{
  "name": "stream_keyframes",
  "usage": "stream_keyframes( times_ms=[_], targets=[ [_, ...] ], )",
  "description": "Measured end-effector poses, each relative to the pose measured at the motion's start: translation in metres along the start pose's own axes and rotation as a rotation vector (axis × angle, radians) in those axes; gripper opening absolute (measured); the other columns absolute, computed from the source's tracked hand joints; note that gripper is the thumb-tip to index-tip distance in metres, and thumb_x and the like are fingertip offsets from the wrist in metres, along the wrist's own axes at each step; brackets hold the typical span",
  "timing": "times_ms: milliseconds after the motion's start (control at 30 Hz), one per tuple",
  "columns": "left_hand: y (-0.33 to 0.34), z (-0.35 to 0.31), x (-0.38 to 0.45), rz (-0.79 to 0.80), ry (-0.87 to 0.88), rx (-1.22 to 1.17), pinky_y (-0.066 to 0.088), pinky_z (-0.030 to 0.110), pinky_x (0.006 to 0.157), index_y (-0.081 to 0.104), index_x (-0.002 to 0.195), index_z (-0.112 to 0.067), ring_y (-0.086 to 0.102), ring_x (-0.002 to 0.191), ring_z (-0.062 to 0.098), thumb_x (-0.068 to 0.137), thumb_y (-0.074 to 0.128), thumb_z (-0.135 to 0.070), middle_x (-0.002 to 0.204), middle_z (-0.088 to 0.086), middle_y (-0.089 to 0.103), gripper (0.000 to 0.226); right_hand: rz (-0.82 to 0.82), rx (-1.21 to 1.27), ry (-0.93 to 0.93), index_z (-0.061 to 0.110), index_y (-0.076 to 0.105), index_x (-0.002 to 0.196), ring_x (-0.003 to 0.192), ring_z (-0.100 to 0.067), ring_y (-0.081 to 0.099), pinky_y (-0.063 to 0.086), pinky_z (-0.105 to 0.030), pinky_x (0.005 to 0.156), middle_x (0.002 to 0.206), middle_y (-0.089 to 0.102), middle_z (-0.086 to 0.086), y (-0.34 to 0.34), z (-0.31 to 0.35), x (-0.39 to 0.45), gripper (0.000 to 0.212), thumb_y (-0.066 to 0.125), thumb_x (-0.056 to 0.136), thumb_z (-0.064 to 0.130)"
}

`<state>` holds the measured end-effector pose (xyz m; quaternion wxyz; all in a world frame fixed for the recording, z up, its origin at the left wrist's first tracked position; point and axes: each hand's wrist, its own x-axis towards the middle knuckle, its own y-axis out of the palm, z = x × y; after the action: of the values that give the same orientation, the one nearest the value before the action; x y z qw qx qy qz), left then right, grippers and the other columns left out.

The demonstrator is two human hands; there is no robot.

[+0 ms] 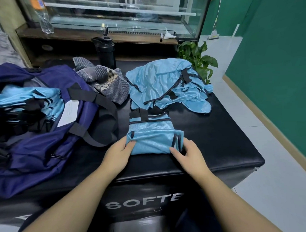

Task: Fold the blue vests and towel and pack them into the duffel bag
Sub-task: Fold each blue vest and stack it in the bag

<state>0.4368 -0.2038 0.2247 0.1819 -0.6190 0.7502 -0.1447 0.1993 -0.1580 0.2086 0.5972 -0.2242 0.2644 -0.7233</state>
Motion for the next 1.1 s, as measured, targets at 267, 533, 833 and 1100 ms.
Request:
stream_keyframes(
  times_ms=[267, 533, 833, 1100],
  targets=[
    [-0.007, -0.009, -0.021, -0.065, -0.051, -0.188, 0.047, 0.027, 0.083, 0.064, 0.092, -0.037, 0.063, 0.093, 0.006, 0.100, 0.045, -0.027, 0.094, -0.012, 0.070, 0.022, -0.074, 0.076, 0.021, 0.015, 0.055, 0.097, 0.082, -0.018, 0.060, 0.047, -0.034, 0.076, 0.085, 0.066, 0.001, 0.016, 0.034, -0.015, 0.019, 0.044, 0.099, 0.030],
    [-0.011, -0.006, -0.021, -0.154, -0.168, 0.215, 0.038, 0.031, 0.062, 0.048, 0.094, -0.014, 0.055, 0.078, 0.020, 0.093, 0.054, -0.035, 0.085, -0.001, 0.059, 0.022, 0.013, -0.233, 0.220, 0.012, 0.046, 0.084, 0.075, -0.022, 0.054, 0.038, -0.032, 0.061, 0.080, 0.059, -0.002, 0.016, 0.056, -0.006, 0.029, 0.039, 0.098, 0.036],
    [-0.011, -0.023, -0.010, -0.136, -0.289, 0.351, 0.036, 0.031, 0.057, 0.053, 0.068, -0.009, 0.055, 0.072, 0.028, 0.084, 0.057, -0.023, 0.073, 0.005, 0.058, 0.021, 0.076, -0.382, 0.203, 0.013, 0.034, 0.129, 0.112, -0.029, 0.049, 0.043, -0.037, 0.085, 0.124, 0.044, -0.008, 0.006, 0.084, 0.005, 0.042, 0.052, 0.091, 0.018],
    [-0.043, -0.063, -0.027, -0.171, 0.198, 0.208, 0.035, 0.012, 0.060, 0.050, 0.066, -0.020, 0.044, 0.063, 0.007, 0.076, 0.068, -0.005, 0.074, 0.001, 0.048, 0.025, 0.415, -0.445, -0.482, 0.027, 0.022, 0.147, 0.145, -0.006, 0.008, -0.002, -0.040, 0.118, 0.152, 0.029, 0.006, -0.004, 0.178, 0.006, 0.078, 0.060, 0.080, 0.013]
  ],
)
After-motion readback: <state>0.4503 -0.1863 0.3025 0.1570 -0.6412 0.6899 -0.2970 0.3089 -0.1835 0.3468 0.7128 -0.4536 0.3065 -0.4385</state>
